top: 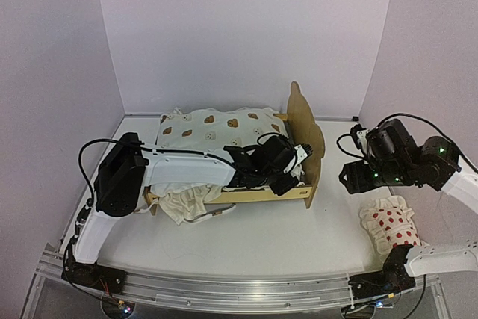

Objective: Set up the pet bed

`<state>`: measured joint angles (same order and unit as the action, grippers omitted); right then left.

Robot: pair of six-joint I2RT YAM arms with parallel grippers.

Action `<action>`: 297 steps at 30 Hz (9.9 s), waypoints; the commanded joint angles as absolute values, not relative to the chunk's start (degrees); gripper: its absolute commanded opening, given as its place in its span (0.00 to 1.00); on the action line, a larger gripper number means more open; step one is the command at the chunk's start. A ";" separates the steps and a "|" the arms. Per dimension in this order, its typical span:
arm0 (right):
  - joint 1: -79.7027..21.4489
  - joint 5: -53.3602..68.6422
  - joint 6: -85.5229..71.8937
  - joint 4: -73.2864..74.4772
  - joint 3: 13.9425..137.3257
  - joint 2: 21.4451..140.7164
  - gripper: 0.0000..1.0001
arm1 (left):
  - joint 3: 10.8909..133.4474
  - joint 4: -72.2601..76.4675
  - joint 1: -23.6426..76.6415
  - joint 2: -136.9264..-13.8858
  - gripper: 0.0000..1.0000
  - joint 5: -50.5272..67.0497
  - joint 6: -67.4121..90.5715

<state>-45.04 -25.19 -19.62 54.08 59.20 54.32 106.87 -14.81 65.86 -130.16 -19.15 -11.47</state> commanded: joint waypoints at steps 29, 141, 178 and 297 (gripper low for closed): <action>-45.10 -13.12 -15.09 49.44 74.07 60.57 0.67 | 105.28 -13.07 62.67 -116.48 0.00 -20.20 -6.48; -46.03 -2.53 -4.23 27.64 70.14 82.34 0.50 | 80.93 -3.61 55.72 -88.74 0.00 -13.24 -2.87; -46.03 15.20 12.57 -11.73 59.58 96.75 0.46 | 81.91 -3.25 55.52 -85.58 0.00 -18.99 -1.68; -51.93 -11.87 -23.42 23.99 65.11 90.98 0.00 | 75.98 -2.81 54.93 -88.24 0.00 -5.54 3.16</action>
